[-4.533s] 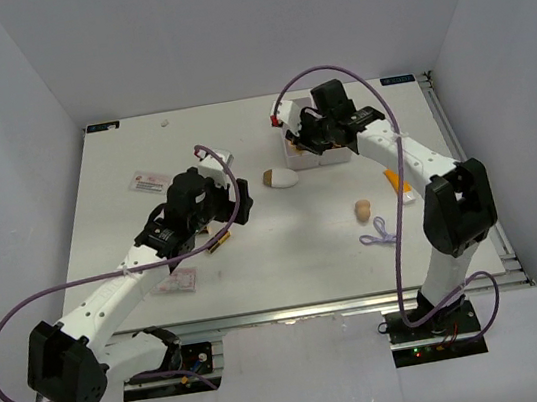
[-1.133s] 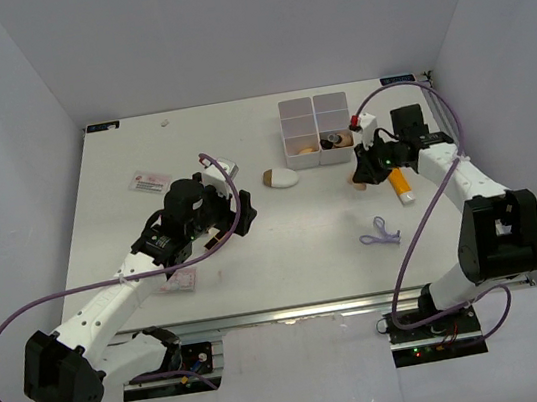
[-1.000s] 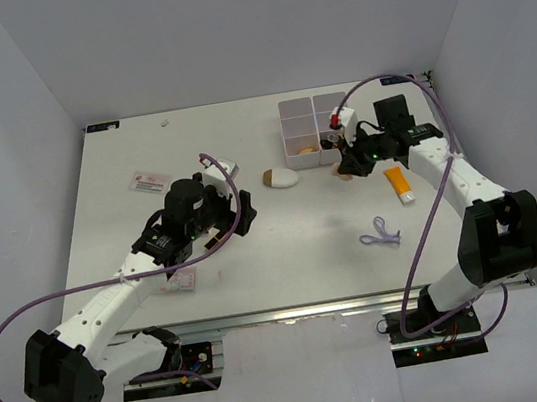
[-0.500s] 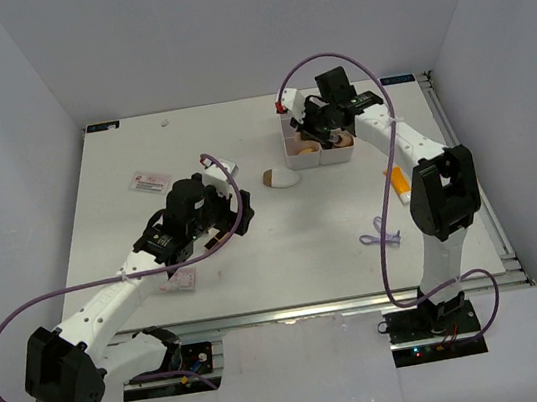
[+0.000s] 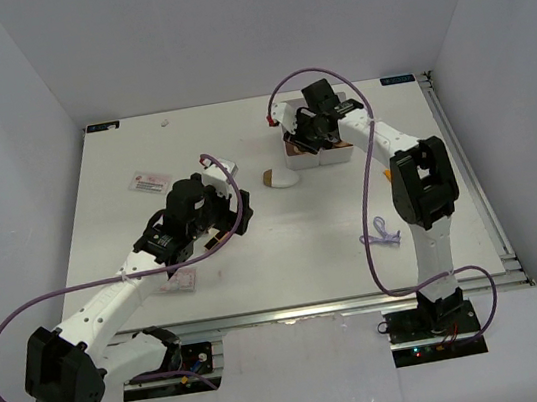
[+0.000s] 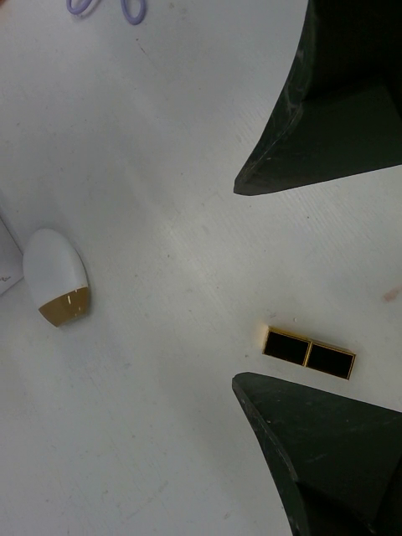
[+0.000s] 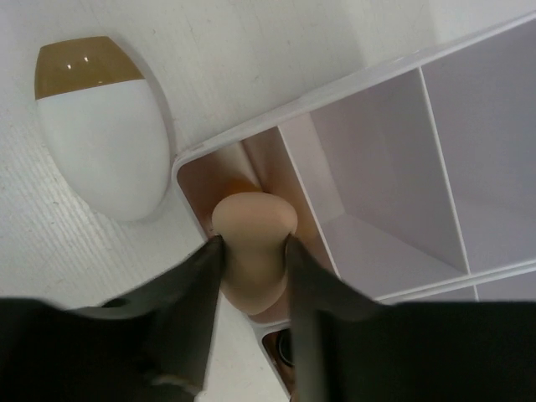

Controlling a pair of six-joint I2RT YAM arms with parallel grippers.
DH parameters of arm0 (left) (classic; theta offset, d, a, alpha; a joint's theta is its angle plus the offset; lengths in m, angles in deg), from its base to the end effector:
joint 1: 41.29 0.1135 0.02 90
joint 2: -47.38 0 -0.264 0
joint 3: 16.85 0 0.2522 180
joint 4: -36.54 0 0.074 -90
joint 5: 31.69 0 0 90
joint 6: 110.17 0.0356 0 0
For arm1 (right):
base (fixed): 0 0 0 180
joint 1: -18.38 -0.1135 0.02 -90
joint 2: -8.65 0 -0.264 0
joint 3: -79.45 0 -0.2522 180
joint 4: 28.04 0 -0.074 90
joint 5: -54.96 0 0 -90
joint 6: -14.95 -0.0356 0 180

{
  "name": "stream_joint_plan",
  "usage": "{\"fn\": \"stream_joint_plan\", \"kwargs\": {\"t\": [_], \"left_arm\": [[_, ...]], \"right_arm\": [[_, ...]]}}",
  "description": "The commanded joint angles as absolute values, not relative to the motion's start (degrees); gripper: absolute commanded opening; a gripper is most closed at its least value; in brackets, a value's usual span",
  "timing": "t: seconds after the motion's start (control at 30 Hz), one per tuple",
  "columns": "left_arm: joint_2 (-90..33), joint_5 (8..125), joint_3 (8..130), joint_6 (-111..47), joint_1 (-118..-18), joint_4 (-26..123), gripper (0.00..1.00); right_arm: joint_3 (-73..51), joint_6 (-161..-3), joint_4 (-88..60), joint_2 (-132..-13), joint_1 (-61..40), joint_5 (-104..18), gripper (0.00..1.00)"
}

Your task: Organize the makeup

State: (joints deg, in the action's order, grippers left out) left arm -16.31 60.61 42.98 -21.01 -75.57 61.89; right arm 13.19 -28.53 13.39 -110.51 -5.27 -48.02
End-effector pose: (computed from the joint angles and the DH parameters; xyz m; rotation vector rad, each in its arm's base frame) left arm 0.2060 -0.1421 0.2797 0.6298 2.0105 -0.4131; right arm 0.4310 0.1975 0.2409 -1.4437 1.8706 0.0781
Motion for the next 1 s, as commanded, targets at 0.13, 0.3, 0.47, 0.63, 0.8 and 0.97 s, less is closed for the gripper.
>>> {"fn": "stream_joint_plan", "kwargs": {"t": [0.13, 0.3, 0.47, 0.63, 0.8, 0.97], "left_arm": [[-15.4, 59.9, 42.4, -20.4, -75.3, 61.1, 0.98], [-15.5, 60.2, 42.3, -20.4, -75.2, 61.0, 0.98], [-15.6, 61.9, 42.2, -20.5, -75.2, 60.8, 0.98], [-16.1, 66.0, 41.9, -20.8, -75.2, 60.5, 0.98], [-18.0, 69.7, 42.0, -21.2, -75.2, 60.6, 0.98], [-20.9, 72.5, 42.4, -21.9, -75.2, 61.4, 0.98]], "right_arm": [[15.4, -28.8, 10.0, -109.9, -5.8, -44.7, 0.62], [13.5, -30.4, 11.1, -103.5, -5.8, -46.8, 0.64], [6.7, -33.4, 13.7, -92.6, -5.6, -54.5, 0.64], [-4.4, -33.9, 20.6, -80.0, -3.1, -69.3, 0.66], [-15.8, -32.2, 26.8, -70.6, 3.7, -85.0, 0.7], [-26.8, -29.3, 28.6, -64.3, 12.5, -94.4, 0.72]]}}
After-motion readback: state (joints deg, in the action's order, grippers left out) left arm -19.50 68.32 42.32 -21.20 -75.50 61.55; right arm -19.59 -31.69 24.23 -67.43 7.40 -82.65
